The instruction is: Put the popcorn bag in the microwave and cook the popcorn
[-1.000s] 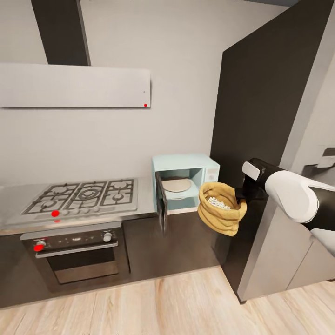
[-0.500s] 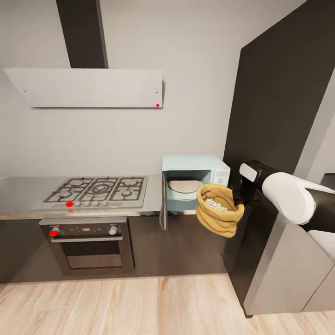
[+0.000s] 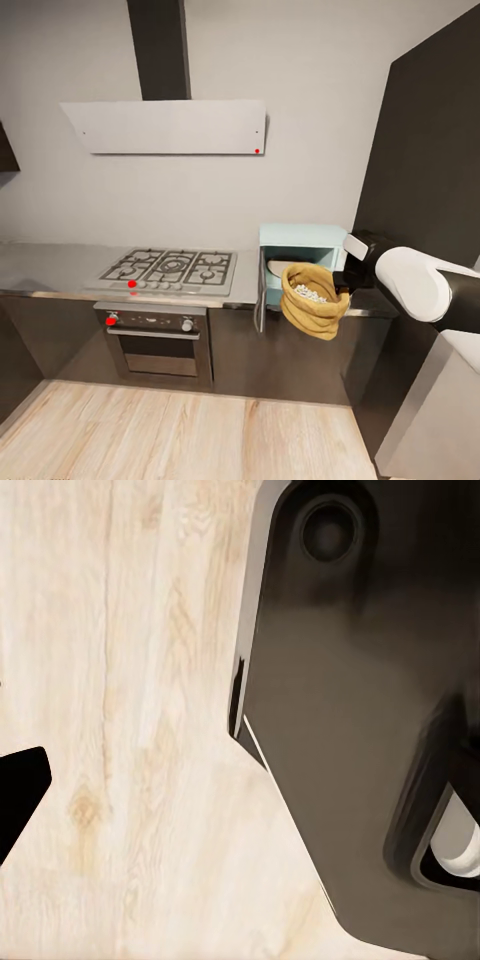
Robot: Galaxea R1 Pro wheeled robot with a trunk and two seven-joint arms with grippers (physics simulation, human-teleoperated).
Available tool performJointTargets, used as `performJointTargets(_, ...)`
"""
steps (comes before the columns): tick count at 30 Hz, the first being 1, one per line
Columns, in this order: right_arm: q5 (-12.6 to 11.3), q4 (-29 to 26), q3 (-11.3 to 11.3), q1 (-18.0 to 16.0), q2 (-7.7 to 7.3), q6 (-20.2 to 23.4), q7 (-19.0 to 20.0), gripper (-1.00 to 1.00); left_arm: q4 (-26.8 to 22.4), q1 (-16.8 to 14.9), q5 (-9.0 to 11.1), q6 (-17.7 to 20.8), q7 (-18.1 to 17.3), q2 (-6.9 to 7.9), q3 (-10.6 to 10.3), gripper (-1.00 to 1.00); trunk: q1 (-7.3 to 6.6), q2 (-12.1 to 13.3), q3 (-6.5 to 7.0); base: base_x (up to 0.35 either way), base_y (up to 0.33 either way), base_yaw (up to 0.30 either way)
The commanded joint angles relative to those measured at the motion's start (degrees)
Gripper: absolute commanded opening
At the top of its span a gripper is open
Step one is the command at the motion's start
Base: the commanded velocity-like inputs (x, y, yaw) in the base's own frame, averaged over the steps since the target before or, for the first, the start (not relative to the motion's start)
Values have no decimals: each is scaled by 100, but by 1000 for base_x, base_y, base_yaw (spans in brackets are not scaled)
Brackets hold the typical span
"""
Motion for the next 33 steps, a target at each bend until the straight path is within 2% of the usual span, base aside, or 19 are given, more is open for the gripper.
performJointTargets(1, -14, 13, -37, -12, -3, -4, -60, -100, -6, -1, 4, 5, 2, -1, 33, 100, 5, -12, -11, 237, 109, 77)
performJointTargets(9, -14, 13, -37, -4, -3, -4, -63, -100, -5, -1, 2, 8, 2, -2, 33, 100, 5, -12, -11, 50, 12, 9)
performJointTargets(15, -14, 12, -36, 8, -3, -4, -65, -100, -4, -1, 0, 9, 2, -7, 33, 100, 5, -12, -11, 277, 0, 0)
performJointTargets(23, -14, 9, -37, 51, -3, -4, -67, -100, -8, -1, 3, 8, 2, -9, 33, 100, 5, -12, -11, 56, 0, 0)
performJointTargets(33, -14, 11, -37, 51, -3, -3, -68, -100, -3, -1, 1, 4, 2, -10, 33, 100, 5, -12, -11, 193, 0, 0)
